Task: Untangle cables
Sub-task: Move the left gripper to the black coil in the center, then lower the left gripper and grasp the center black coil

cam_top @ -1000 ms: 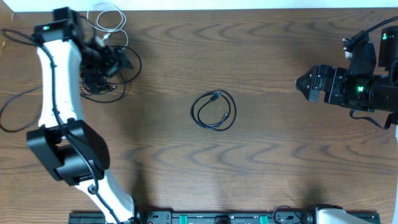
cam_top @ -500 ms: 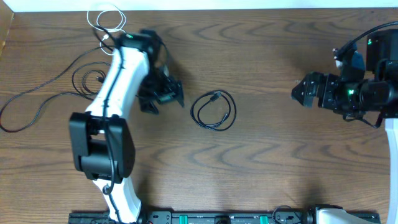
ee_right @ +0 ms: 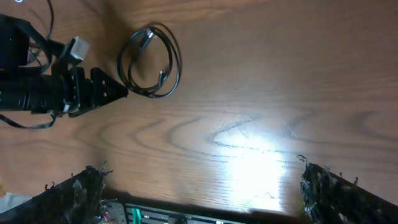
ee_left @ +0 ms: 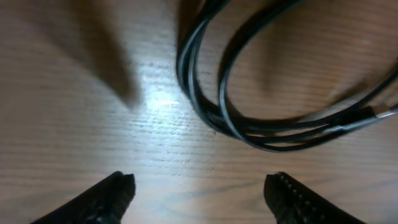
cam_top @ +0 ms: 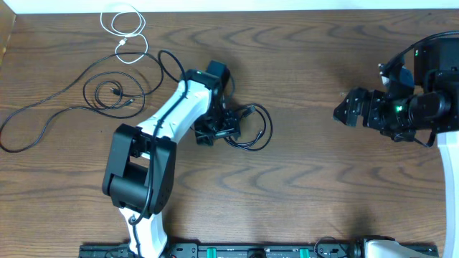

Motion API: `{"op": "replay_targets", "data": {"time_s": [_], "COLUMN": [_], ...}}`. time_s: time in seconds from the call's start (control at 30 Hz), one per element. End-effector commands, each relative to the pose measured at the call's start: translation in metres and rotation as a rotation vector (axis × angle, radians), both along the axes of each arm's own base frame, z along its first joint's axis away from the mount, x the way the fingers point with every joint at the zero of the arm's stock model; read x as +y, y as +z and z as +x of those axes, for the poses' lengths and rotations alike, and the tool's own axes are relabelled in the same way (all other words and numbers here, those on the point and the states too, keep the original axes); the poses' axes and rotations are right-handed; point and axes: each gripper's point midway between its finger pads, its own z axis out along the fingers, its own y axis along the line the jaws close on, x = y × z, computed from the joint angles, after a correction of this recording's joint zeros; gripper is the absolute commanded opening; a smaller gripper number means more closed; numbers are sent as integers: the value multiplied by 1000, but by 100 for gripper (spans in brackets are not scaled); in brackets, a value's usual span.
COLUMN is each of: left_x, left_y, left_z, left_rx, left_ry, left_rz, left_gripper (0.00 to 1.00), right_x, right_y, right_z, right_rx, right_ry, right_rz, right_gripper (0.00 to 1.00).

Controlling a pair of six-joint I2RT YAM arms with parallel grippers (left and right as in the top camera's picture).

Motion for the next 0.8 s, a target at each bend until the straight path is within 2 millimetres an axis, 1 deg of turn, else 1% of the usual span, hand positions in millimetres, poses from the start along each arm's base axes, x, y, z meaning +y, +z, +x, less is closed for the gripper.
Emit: {"op": "replay_targets", "data": {"time_s": [0.0, 0.1, 0.2, 0.3, 0.37, 0.57, 0.77], "left_x": [10, 14, 20, 22, 21, 21, 13], "left_y": [-2, -3, -5, -7, -11, -22, -23], "left_z": [0, 2, 4, 3, 3, 4, 24], "left_rx": [-7, -18, -31, -32, -38, -54, -144], "left_ry": [56, 54, 50, 49, 49, 50, 7], "left_rz": [63, 89, 124, 131, 128, 122, 81], "left_gripper": [68, 59, 57, 47, 47, 47, 47], "right_x": [6, 6, 9, 18, 21, 21, 21], "right_y": [-5, -7, -7, -3, -1, -1, -1], "right_z": [-4, -5, -5, -6, -6, -5, -5], "right_rx": [25, 33, 37, 36, 32, 30, 28], "right_ry": [9, 8, 15, 32, 39, 38, 39], "right_rz": [10, 10, 29, 84, 103, 102, 102], "right_gripper": [99, 99, 99, 99, 99, 99, 99]}}
